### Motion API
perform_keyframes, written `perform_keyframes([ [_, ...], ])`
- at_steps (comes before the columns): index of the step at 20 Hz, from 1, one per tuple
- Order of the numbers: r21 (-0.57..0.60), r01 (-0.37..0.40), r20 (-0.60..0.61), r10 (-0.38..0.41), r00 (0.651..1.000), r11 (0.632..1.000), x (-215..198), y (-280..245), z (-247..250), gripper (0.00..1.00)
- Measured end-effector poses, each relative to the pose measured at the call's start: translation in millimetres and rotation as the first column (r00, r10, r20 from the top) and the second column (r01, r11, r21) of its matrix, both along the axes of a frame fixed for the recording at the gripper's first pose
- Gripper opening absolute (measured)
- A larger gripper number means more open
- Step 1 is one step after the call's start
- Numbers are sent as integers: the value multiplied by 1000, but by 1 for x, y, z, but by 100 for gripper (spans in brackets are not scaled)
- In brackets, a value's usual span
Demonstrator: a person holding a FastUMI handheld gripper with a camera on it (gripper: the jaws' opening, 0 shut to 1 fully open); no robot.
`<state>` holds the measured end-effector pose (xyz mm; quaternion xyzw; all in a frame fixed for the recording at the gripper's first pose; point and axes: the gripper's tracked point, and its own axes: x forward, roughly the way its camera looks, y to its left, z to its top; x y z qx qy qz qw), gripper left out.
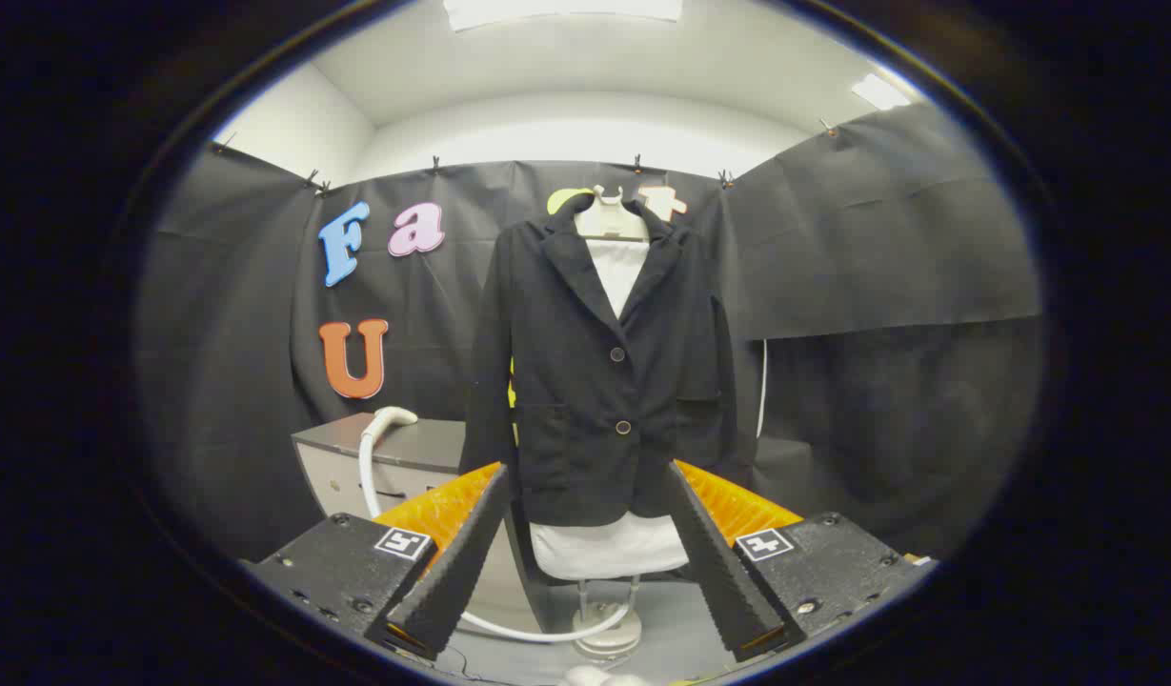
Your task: Iron the clothes twice with a garment steamer, once on the left side and once on the right side.
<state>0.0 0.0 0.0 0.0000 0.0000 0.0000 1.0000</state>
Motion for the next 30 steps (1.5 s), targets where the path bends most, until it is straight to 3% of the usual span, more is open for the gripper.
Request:
perform_keyframes([
  [17,25,-63,-6,63,998,998,45,63,16,100],
  [24,60,-192,9,192,981,979,111,131,54,100],
  [30,64,-330,14,330,944,942,181,233,87,100],
])
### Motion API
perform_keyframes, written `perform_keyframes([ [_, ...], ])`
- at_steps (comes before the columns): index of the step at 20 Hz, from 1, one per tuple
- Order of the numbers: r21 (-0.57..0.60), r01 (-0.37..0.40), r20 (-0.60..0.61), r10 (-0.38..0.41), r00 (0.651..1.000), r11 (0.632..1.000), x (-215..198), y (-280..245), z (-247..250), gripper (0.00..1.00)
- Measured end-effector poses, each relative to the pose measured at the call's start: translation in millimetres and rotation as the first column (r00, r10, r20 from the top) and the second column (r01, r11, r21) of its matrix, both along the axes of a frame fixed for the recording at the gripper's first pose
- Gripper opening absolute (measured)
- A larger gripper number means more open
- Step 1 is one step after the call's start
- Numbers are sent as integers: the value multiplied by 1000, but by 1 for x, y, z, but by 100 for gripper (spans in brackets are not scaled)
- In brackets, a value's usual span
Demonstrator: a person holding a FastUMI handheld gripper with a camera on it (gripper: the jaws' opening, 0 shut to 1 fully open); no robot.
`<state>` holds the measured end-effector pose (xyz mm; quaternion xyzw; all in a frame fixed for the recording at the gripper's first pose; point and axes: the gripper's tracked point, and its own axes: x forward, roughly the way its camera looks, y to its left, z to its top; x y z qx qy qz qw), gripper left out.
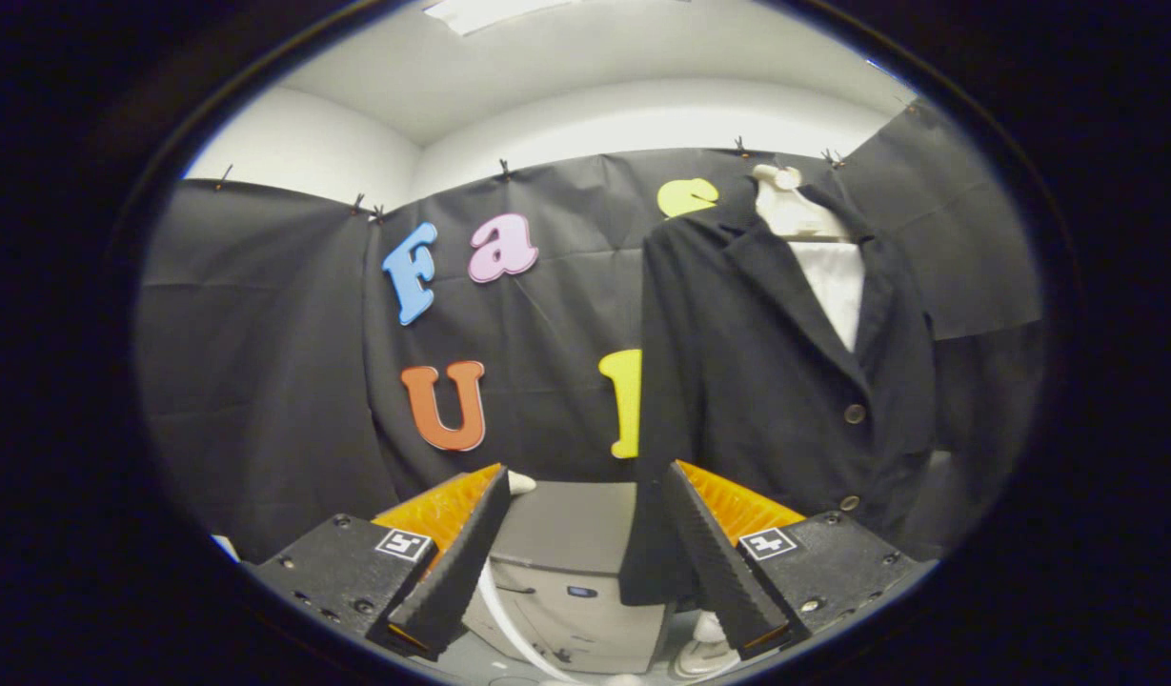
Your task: Iron the clothes twice with a garment steamer, once on the left side and once on the right side.
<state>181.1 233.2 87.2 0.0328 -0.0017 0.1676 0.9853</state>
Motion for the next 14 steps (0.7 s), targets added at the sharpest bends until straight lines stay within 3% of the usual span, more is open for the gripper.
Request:
perform_keyframes([
  [7,-39,-139,-67,137,988,989,67,132,-14,100],
  [14,-93,-154,-282,122,951,984,139,210,-95,100],
])
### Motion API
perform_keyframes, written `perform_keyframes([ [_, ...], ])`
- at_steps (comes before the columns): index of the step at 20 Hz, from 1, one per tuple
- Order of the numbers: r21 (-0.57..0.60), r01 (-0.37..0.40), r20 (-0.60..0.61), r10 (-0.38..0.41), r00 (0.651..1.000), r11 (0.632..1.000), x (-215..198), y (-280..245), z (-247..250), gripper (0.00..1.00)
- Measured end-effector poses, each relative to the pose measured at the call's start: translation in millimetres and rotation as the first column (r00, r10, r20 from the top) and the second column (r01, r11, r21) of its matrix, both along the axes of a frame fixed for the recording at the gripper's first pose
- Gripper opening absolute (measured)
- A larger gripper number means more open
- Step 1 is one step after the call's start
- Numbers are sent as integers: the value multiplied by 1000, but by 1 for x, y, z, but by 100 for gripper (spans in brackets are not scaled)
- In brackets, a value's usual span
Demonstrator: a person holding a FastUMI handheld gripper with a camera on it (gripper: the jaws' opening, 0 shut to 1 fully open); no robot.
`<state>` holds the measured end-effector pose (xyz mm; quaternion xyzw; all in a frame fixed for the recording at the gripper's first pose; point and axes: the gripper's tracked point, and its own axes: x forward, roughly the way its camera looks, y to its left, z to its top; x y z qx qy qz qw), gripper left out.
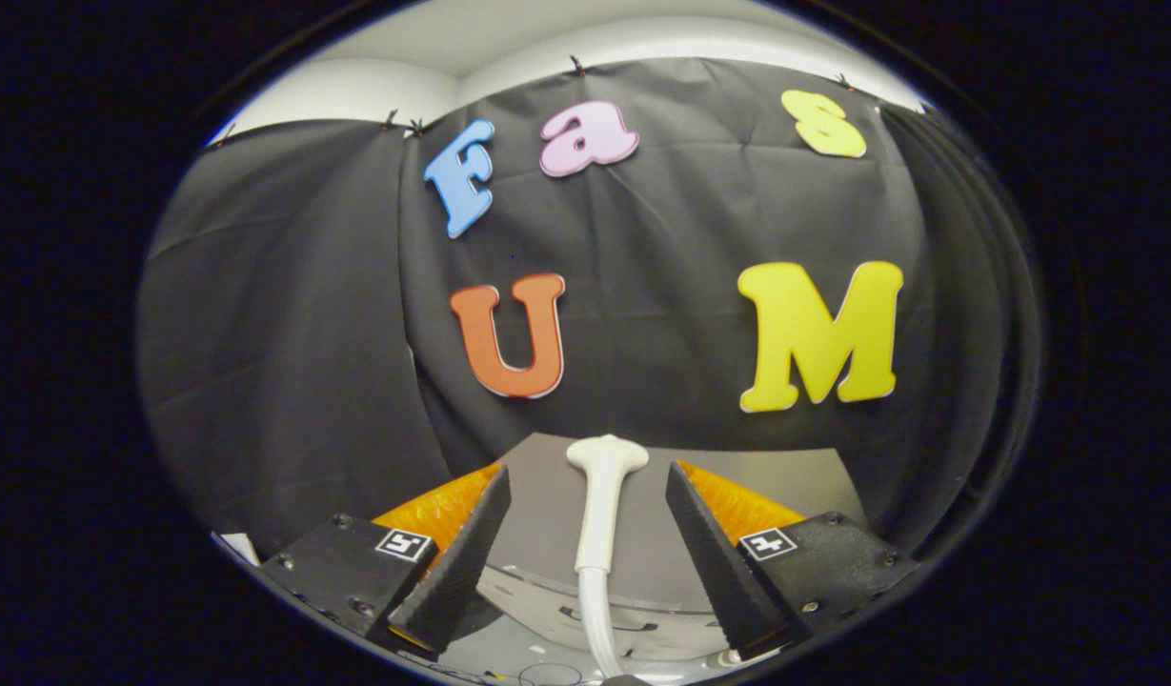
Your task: Iron the clothes twice with a garment steamer, once on the left side and once on the right side.
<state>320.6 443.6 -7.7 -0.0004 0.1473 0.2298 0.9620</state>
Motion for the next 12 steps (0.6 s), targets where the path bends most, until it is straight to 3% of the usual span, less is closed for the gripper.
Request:
perform_keyframes([
  [3,-42,36,-91,-40,995,998,32,12,-38,100],
  [6,-93,60,-164,-74,984,994,56,17,-74,93],
  [12,-162,42,-268,-85,960,986,73,20,-126,83],
])
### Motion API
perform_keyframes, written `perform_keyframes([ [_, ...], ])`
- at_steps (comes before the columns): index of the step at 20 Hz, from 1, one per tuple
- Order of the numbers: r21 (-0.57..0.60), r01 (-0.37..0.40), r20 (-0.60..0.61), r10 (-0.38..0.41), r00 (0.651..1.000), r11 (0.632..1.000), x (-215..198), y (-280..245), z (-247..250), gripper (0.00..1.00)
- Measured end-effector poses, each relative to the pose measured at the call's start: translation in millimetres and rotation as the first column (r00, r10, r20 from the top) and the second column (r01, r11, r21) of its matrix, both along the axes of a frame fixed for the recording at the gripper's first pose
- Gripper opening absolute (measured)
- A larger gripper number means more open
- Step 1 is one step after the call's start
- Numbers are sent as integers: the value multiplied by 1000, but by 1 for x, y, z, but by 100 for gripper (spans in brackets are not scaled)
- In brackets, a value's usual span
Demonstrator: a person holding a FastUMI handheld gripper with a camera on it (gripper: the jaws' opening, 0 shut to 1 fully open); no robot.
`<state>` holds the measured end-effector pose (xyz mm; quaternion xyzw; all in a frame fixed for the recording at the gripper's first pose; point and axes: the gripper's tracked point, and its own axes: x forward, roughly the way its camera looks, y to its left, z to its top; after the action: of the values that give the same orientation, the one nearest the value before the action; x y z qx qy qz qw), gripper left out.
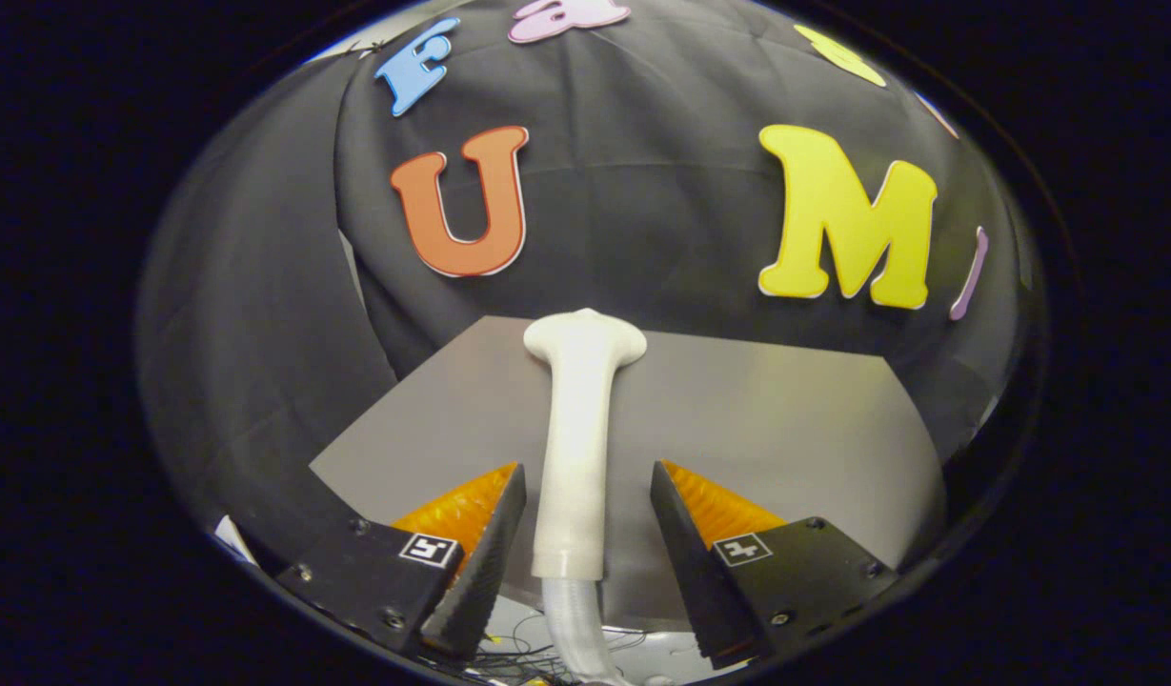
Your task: Iron the clothes twice with a garment steamer, once on the left side and once on the right side.
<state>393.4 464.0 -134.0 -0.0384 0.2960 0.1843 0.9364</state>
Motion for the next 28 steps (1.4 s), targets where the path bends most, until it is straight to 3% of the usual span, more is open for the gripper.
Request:
perform_keyframes([
  [9,-20,-3,-62,1,998,1000,12,10,-13,58],
  [12,-19,-1,-84,-1,996,1000,11,13,-14,41],
  [22,76,8,-49,-5,999,997,3,4,-4,34],
  [28,127,-31,71,22,997,991,-15,-8,42,34],
])
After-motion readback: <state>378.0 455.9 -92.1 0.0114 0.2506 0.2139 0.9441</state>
